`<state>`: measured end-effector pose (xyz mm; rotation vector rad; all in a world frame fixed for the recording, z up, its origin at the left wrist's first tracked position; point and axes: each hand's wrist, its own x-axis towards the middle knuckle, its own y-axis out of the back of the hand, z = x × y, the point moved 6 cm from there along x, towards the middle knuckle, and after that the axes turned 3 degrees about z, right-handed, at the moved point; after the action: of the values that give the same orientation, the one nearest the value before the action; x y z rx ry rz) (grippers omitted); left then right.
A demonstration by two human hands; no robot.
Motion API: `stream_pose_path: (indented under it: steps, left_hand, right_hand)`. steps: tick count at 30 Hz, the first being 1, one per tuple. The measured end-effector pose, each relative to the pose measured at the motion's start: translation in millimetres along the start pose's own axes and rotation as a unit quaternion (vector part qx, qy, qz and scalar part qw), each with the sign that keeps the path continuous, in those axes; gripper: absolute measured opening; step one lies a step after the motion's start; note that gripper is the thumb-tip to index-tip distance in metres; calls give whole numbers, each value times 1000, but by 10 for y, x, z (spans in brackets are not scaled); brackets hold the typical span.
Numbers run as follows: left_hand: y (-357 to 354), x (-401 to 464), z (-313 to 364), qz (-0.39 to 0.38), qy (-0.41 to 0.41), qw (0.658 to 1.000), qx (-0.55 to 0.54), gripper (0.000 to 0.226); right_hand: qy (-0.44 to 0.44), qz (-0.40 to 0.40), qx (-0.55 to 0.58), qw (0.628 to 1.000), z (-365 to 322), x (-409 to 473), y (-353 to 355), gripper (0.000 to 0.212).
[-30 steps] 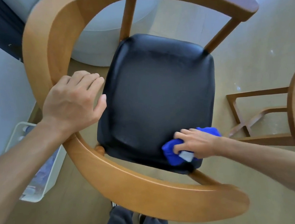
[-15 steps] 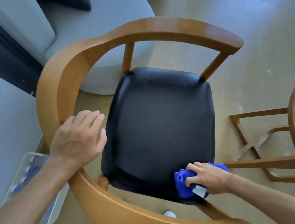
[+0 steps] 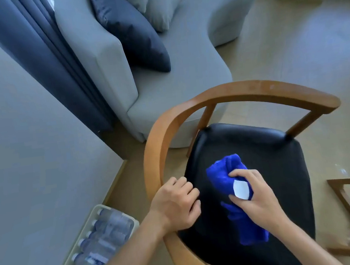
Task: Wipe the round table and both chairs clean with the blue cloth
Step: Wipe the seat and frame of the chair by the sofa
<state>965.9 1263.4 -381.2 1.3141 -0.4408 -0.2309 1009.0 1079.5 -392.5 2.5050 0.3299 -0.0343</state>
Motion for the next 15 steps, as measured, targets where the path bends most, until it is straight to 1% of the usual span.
stream_pose_path:
  steps: [3, 5, 7, 9, 10, 11, 12, 14, 15]
  left_hand:
    - [-70, -167, 2, -74, -51, 996, -25, 28]
    - [-103, -211, -15, -97, -45, 994, -36, 26]
    - [-122, -210, -33, -103, -26, 991, -86, 23]
    - [-137, -216, -53, -97, -21, 992, -82, 26]
    - [-137, -235, -60, -94, -26, 992, -80, 30]
    - [-138, -240, -76, -89, -32, 992, -83, 31]
    - [-121, -231, -87, -83, -41, 993, -76, 28]
    - [-95, -194, -79, -48, -52, 995, -66, 20]
    - [-86, -176, -82, -29, -48, 996, -73, 18]
  right_hand:
    - [130, 1, 1, 992, -968, 406, -330, 53]
    - [214, -14, -33, 976, -1459, 558, -640, 53]
    - [304, -41, -138, 942, -1743, 602, -1047, 51]
    - [364, -62, -233, 899, -1796, 645, -1385, 50]
    - [370, -55, -239, 896, -1781, 730, -1433, 50]
    - [355, -30, -225, 907, -1753, 880, -1398, 50]
    - [321, 8, -201, 925, -1715, 1086, -1313, 49]
    - [209, 73, -173, 960, -1543, 1630, -1096, 47]
    - [156, 81, -181, 968, -1424, 1920, -1001, 45]
